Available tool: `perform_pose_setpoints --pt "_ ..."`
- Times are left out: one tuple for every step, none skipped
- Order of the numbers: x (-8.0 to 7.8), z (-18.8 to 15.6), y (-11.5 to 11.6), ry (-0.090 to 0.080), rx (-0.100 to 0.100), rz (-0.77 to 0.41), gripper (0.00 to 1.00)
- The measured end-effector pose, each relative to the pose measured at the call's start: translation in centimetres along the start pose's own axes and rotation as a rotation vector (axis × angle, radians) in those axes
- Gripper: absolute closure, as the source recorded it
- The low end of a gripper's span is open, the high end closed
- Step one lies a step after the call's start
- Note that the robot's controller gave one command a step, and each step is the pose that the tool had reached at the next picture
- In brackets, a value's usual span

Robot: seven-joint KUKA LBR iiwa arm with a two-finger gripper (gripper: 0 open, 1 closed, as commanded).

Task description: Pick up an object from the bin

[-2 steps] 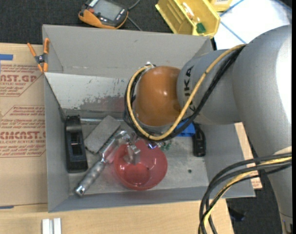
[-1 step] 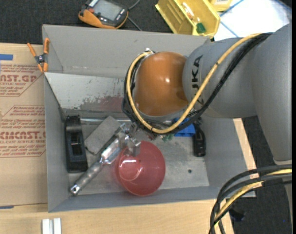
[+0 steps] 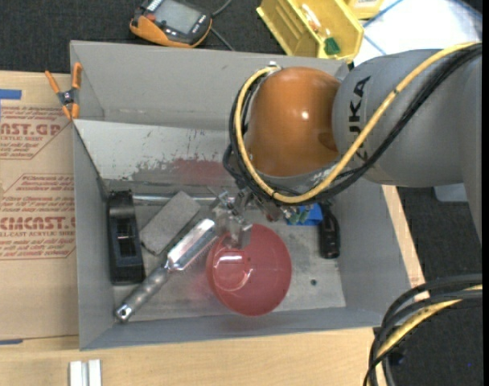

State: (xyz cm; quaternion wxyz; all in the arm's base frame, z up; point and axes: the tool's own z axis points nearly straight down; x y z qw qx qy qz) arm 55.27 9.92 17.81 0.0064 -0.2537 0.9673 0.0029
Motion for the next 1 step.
perform_pose_setpoints --pt "-1.18 -5.72 2.39 -0.014 0.002 -0.075 1.00"
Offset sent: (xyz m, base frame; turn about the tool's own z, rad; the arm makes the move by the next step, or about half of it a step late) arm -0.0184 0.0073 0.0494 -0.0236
